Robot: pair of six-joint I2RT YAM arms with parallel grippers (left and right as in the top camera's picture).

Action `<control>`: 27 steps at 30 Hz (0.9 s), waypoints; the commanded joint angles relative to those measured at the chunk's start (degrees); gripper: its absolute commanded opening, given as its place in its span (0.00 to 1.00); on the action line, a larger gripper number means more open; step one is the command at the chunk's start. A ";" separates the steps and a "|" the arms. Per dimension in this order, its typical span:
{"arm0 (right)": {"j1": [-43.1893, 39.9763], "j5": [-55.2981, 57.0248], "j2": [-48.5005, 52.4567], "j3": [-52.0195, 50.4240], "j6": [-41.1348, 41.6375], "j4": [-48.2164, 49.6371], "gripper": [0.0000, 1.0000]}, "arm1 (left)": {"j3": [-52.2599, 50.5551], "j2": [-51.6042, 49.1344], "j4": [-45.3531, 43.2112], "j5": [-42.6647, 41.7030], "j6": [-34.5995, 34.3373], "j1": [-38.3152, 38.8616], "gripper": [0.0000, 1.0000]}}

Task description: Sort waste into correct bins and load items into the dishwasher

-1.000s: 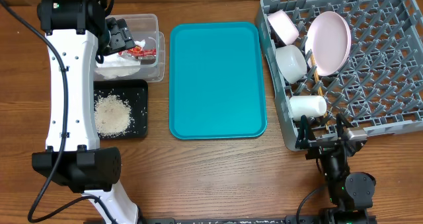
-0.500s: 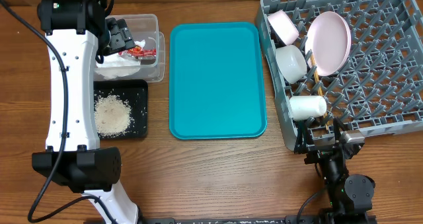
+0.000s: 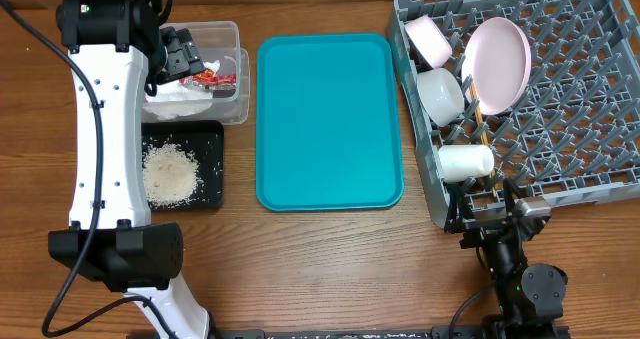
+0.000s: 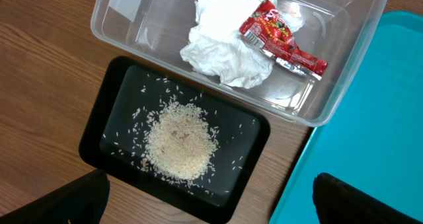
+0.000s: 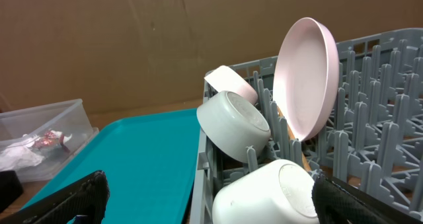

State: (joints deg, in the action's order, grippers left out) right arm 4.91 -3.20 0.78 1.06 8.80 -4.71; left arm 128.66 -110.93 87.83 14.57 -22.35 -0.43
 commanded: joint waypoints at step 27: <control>-0.04 -0.48 -0.61 -0.61 0.24 0.26 1.00 | -44.70 39.34 -52.78 -14.43 5.18 -0.33 1.00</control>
State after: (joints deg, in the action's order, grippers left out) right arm 4.91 -3.20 0.73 1.06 8.82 -4.71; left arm 98.26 -80.55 43.20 8.47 -21.91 -0.49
